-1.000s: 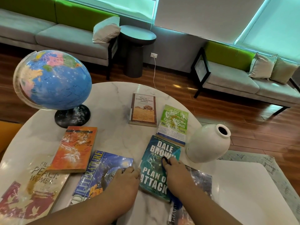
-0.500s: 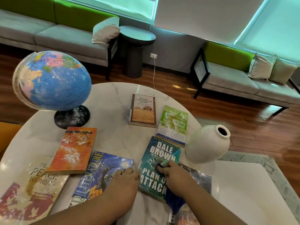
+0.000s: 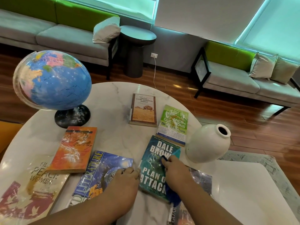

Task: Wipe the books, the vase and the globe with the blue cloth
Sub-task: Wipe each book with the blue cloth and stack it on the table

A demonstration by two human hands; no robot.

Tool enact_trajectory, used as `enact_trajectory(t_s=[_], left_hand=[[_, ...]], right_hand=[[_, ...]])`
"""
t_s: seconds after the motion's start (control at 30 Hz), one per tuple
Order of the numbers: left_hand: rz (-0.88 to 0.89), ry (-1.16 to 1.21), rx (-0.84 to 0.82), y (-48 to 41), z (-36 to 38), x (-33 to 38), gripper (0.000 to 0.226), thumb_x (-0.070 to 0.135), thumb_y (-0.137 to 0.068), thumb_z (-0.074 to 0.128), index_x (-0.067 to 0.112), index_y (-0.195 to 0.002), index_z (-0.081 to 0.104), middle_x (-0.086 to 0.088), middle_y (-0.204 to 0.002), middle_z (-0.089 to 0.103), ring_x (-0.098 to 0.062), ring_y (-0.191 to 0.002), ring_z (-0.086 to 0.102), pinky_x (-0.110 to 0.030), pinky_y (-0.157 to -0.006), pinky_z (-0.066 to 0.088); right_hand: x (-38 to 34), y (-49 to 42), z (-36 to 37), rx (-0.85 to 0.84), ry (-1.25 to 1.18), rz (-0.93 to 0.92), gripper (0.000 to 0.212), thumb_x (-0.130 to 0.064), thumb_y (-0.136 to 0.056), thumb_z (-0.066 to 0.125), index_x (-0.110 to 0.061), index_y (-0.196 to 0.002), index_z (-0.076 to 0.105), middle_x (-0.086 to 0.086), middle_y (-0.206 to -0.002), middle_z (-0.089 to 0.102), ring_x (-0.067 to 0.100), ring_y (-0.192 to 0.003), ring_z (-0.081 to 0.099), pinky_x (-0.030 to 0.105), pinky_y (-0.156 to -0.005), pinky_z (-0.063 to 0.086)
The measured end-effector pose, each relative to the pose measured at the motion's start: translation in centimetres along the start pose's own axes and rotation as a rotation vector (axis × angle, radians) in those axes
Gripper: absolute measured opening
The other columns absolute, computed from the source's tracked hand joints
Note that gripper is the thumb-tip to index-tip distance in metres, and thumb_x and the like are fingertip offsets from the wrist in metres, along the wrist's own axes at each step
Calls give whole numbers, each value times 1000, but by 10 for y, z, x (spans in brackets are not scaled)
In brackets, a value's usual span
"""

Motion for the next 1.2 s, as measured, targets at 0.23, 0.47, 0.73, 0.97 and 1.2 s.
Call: enact_trajectory(t_s=[0.23, 0.47, 0.73, 0.97, 1.2], left_hand=[[69, 52, 82, 1, -4, 2, 53, 33, -20, 79, 21, -72, 77, 5, -90, 73, -12, -69, 66, -29, -49, 53], [65, 60, 87, 2, 2, 1, 54, 33, -20, 80, 23, -73, 77, 6, -90, 73, -12, -68, 65, -29, -48, 53], [64, 67, 62, 2, -4, 1, 55, 35, -25, 84, 22, -79, 78, 5, -96, 72, -14, -70, 65, -30, -50, 54], [96, 54, 98, 4, -2, 2, 43, 33, -33, 70, 25, -74, 78, 8, -95, 73, -10, -69, 66, -27, -49, 53], [78, 29, 57, 4, -6, 2, 40, 32, -35, 65, 26, -73, 78, 9, -93, 73, -10, -67, 65, -27, -45, 51]], right_hand=[[-5, 7, 17, 28, -102, -105, 20, -28, -97, 49, -21, -114, 58, -6, -105, 55, 12, -91, 59, 31, -81, 53], [-28, 18, 23, 26, -40, -288, 28, -29, -99, 46, -19, -122, 59, -5, -108, 47, 11, -94, 52, 26, -86, 46], [-33, 12, 22, 33, -76, -272, 23, -29, -98, 47, -22, -117, 58, -8, -106, 50, 7, -88, 52, 21, -83, 48], [-28, 5, 18, 67, -108, -174, 34, -23, -98, 46, -23, -131, 53, -6, -114, 48, 13, -99, 52, 25, -90, 44], [-33, -2, 15, 63, -84, -198, 29, -22, -97, 48, -24, -126, 55, -2, -114, 51, 16, -99, 55, 31, -90, 48]])
Point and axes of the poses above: each hand's wrist, its own y-axis away from the middle knuckle, its own z-axis out of the palm, x = y × z, the point moved 5 cm from there along -y, towards the middle knuckle
